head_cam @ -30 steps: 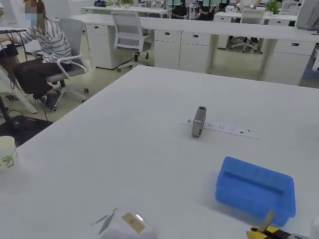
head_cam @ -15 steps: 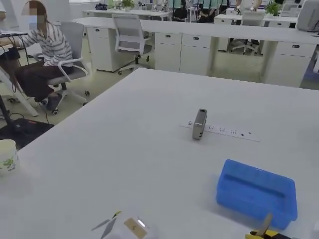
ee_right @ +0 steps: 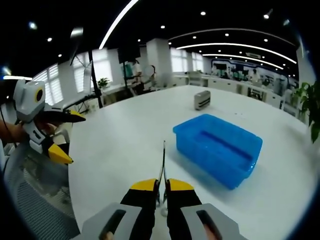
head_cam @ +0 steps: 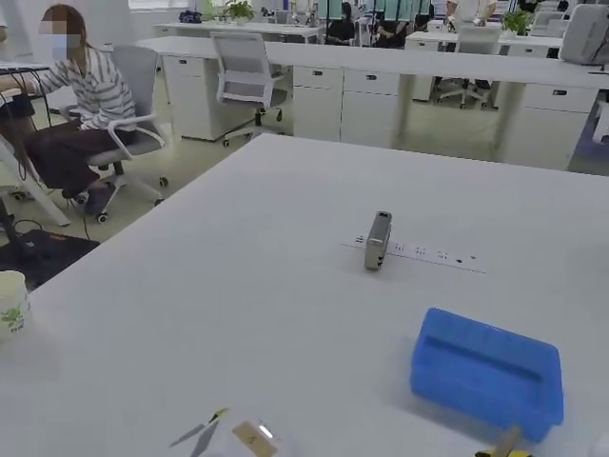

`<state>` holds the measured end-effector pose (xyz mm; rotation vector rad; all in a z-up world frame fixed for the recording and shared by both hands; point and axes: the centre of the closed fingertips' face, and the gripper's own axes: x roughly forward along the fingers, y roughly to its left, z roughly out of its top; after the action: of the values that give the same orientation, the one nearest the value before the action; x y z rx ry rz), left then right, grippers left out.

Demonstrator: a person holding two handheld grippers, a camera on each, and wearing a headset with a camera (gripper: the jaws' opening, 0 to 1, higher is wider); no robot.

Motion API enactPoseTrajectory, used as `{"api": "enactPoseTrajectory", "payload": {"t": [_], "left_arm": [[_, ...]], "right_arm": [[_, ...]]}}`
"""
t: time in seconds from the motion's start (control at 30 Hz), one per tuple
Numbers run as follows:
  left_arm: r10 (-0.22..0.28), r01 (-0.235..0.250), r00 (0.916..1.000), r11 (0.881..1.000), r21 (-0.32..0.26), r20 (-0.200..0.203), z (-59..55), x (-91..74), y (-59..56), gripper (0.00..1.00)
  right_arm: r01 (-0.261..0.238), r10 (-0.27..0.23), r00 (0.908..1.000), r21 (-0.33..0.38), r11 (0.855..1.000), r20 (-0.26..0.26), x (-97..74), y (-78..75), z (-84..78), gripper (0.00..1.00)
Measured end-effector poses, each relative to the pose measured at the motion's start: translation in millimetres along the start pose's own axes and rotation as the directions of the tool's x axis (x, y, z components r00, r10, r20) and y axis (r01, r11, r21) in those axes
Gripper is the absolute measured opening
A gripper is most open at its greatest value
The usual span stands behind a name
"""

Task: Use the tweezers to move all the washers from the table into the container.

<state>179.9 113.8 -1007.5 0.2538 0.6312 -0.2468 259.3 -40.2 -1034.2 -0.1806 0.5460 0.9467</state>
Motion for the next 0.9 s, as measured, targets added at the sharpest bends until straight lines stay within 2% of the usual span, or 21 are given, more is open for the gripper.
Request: {"api": "enactPoseTrajectory", "payload": {"t": [0.17,0.33,0.7,0.9], "left_arm": [[0.001,-0.001,1.0,1.0,0.005,-0.006,-0.9,0.2,0.0,0.85],[0.003,-0.003,1.0,1.0,0.0,-0.001,-0.1,-0.3,0.7,0.85],[-0.003,0.003,1.0,1.0,0.007,0.006,1.1,-0.4,-0.9,0.85],[-0.007,0.007,0.9995,1.0,-0.002,0.031,5.4,-1.6,-1.4,0.87]], "right_arm": [[-0.008,0.008,0.9997,-0.016,1.0,-0.024,-0.4,1.8,-1.2,0.03],[-0.006,0.007,0.9992,0.012,1.0,-0.038,0.0,-1.2,-1.3,0.02],[0.016,-0.015,0.9995,0.045,0.999,-0.028,-2.0,-5.9,-0.3,0.02],[0.026,-0.026,0.9997,0.078,0.997,0.002,-11.9,-15.1,11.8,0.02]]}}
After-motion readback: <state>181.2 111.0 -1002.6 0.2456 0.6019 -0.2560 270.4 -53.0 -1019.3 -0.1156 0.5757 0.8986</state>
